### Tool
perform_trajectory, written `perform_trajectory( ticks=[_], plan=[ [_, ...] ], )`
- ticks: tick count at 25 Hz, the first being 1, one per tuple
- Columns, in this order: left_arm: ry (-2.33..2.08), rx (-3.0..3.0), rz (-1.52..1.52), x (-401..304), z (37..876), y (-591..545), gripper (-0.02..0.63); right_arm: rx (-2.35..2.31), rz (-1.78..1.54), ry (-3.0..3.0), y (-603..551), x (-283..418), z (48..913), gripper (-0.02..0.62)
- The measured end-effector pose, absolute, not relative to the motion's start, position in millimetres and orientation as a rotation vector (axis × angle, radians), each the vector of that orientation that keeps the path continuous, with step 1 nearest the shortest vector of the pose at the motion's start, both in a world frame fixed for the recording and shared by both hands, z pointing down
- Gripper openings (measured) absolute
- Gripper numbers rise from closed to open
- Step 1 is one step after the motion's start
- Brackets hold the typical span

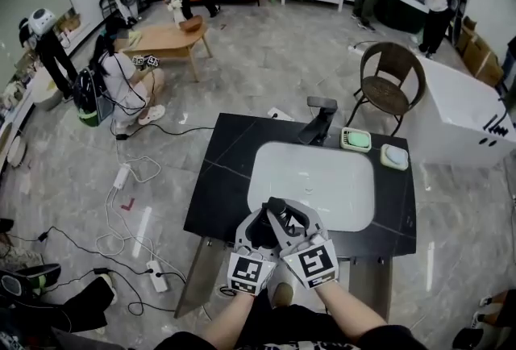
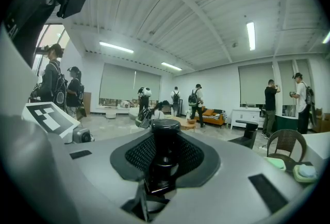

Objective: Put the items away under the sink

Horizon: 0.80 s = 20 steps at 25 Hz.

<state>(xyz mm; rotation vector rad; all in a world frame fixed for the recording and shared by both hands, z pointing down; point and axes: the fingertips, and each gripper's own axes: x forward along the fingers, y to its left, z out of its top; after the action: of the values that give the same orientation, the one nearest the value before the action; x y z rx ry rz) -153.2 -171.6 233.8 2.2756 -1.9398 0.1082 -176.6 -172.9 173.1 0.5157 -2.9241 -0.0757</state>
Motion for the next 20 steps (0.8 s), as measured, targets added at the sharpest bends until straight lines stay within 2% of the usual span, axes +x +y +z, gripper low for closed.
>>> perform_trajectory(
  ticks=[20],
  plan=[
    [-1.924,2.365,0.165,-74,225,-66,0.34,0.534,-0.083,-2.952,-65,-95,166,0.101]
  ],
)
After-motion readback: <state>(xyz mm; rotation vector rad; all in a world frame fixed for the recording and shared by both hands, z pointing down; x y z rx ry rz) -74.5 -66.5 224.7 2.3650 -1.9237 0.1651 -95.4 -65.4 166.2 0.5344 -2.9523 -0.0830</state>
